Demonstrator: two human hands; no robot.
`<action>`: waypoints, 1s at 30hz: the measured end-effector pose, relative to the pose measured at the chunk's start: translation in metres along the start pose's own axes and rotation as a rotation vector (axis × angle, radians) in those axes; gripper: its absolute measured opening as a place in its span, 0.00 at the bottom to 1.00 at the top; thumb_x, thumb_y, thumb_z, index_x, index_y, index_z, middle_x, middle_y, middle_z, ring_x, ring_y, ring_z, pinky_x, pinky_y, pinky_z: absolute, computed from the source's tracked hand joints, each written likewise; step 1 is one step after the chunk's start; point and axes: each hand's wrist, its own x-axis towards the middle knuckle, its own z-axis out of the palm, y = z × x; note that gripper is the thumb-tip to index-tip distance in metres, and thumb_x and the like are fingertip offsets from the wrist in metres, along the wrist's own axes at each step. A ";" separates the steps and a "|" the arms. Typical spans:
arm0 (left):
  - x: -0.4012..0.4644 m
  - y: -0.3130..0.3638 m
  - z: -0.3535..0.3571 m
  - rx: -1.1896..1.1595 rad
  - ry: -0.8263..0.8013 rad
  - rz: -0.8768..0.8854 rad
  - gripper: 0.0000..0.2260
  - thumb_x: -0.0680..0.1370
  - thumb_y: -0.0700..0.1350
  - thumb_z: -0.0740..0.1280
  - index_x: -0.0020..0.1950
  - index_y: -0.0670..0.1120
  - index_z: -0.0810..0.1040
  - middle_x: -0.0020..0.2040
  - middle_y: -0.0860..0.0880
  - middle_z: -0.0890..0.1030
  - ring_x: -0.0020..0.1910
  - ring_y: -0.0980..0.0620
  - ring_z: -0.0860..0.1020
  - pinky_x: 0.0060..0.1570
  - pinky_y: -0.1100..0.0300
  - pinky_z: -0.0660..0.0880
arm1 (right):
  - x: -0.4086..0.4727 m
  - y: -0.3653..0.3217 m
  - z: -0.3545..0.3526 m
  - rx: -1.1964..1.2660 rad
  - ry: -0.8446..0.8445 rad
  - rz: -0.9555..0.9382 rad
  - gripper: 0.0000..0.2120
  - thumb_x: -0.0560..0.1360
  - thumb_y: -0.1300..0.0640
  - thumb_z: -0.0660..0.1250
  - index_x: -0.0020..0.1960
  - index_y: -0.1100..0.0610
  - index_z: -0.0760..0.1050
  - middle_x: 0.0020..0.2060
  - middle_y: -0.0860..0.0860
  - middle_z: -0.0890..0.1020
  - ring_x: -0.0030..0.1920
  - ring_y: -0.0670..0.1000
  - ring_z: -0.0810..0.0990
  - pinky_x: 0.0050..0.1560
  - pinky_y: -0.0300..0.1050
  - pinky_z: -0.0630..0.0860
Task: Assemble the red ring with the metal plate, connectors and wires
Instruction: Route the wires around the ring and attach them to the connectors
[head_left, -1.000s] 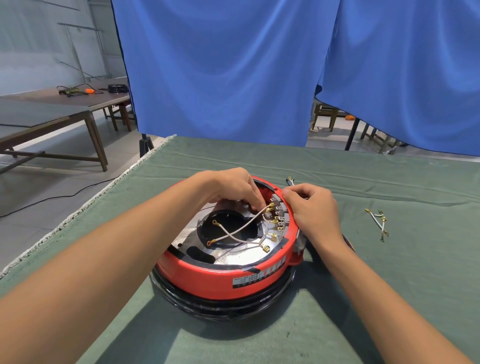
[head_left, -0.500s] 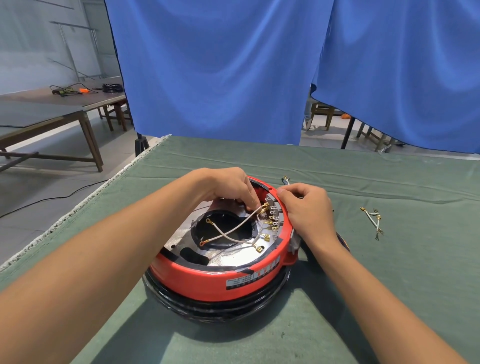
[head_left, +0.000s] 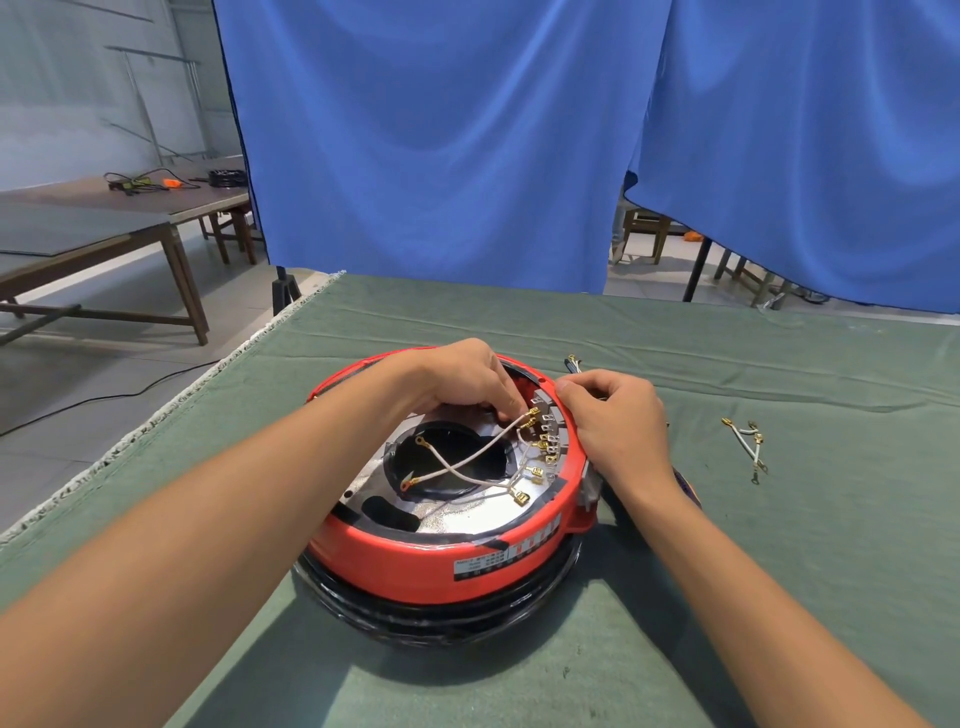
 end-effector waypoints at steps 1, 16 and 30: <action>0.000 -0.001 0.001 -0.010 0.011 0.010 0.13 0.72 0.37 0.72 0.29 0.49 0.83 0.29 0.52 0.82 0.28 0.57 0.79 0.29 0.67 0.74 | 0.000 0.000 0.000 0.000 0.001 -0.001 0.07 0.74 0.55 0.67 0.42 0.53 0.84 0.38 0.47 0.84 0.42 0.49 0.82 0.48 0.52 0.79; -0.024 -0.004 -0.005 0.408 0.261 0.244 0.10 0.74 0.37 0.65 0.50 0.45 0.85 0.39 0.54 0.80 0.36 0.61 0.76 0.42 0.65 0.74 | 0.003 0.002 0.003 0.016 -0.020 0.000 0.07 0.73 0.55 0.68 0.40 0.51 0.84 0.36 0.45 0.84 0.42 0.49 0.82 0.47 0.53 0.79; -0.038 0.010 0.037 0.391 0.320 -0.022 0.11 0.72 0.53 0.70 0.45 0.46 0.82 0.38 0.50 0.80 0.42 0.48 0.78 0.37 0.58 0.69 | 0.002 0.004 0.002 0.056 -0.023 0.000 0.07 0.73 0.55 0.68 0.39 0.51 0.84 0.36 0.46 0.85 0.42 0.51 0.82 0.47 0.53 0.79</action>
